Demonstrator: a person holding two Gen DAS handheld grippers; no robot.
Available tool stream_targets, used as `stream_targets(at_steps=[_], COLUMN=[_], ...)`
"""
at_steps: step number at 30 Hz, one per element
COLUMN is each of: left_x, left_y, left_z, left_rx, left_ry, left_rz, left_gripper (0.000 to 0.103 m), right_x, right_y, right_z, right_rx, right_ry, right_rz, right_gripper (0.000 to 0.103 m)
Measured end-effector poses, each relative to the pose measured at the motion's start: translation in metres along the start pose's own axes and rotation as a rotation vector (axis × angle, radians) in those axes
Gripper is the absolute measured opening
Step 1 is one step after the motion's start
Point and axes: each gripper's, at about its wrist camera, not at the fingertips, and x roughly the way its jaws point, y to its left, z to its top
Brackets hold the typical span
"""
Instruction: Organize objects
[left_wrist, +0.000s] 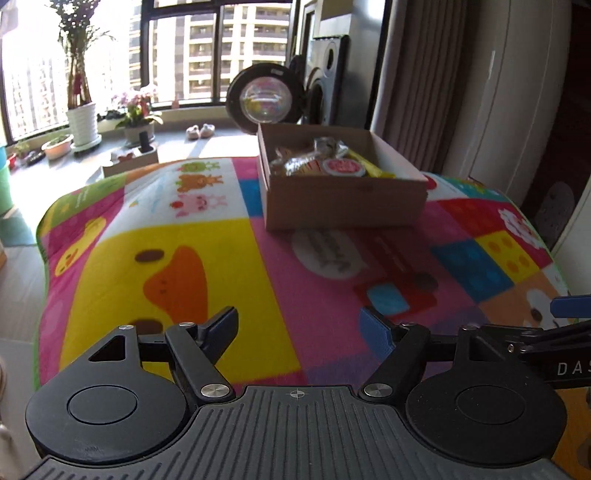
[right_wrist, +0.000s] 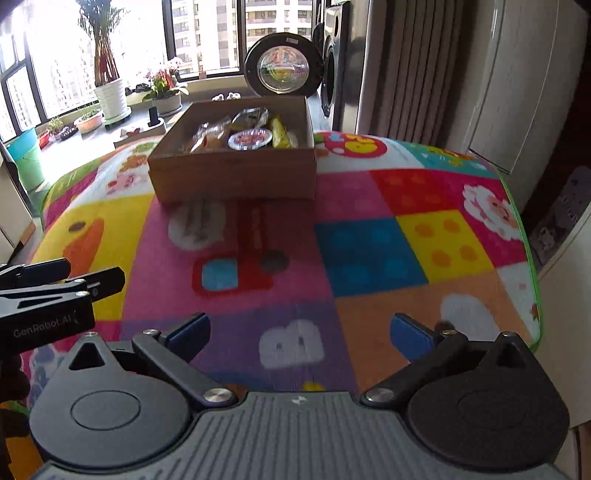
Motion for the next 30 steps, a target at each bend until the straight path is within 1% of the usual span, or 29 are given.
stream_targets(at_steps=[2, 4, 5, 6, 9, 10, 12, 13, 15, 17, 24, 30], left_x=[-0.003, 0.000, 0.002, 0.000, 0.004, 0.007, 0.014, 0.015, 0.015, 0.015, 0.016, 0.016], left_y=[-0.006, -0.010, -0.011, -0.014, -0.018, -0.019, -0.028, -0.029, -0.030, -0.027, -0.029, -0.030], left_z=[-0.023, -0.037, -0.041, -0.045, -0.049, -0.049, -0.049, -0.051, -0.055, -0.054, -0.054, -0.054], left_rx=[-0.001, -0.014, -0.018, -0.009, -0.011, -0.008, 0.026, 0.032, 0.037, 0.022, 0.022, 0.018], left_ry=[0.032, 0.061, 0.061, 0.035, -0.014, -0.024, -0.055, -0.071, -0.100, -0.100, -0.098, -0.098], left_rz=[0.009, 0.027, 0.037, 0.051, 0.076, 0.087, 0.120, 0.121, 0.118, 0.107, 0.115, 0.113], left_gripper=[0.079, 0.079, 0.079, 0.079, 0.080, 0.081, 0.084, 0.084, 0.084, 0.084, 0.085, 0.085], right_x=[0.008, 0.019, 0.023, 0.027, 0.033, 0.033, 0.033, 0.033, 0.033, 0.032, 0.043, 0.046], right_y=[0.001, -0.001, -0.004, -0.006, -0.015, -0.015, -0.018, -0.019, -0.022, -0.021, -0.022, -0.023], right_z=[-0.021, -0.033, -0.039, -0.041, -0.047, -0.050, -0.059, -0.063, -0.064, -0.064, -0.052, -0.052], right_rx=[0.002, 0.020, 0.029, 0.035, 0.044, 0.039, 0.027, 0.021, 0.029, 0.018, 0.009, 0.002], right_ry=[0.030, 0.057, 0.061, 0.054, -0.018, -0.048, -0.124, -0.163, -0.174, -0.190, -0.206, -0.213], right_rz=[-0.024, -0.045, -0.046, -0.046, -0.003, -0.002, 0.011, 0.019, 0.031, 0.027, 0.029, 0.035], right_gripper=[0.103, 0.103, 0.103, 0.103, 0.103, 0.103, 0.103, 0.103, 0.103, 0.103, 0.103, 0.103])
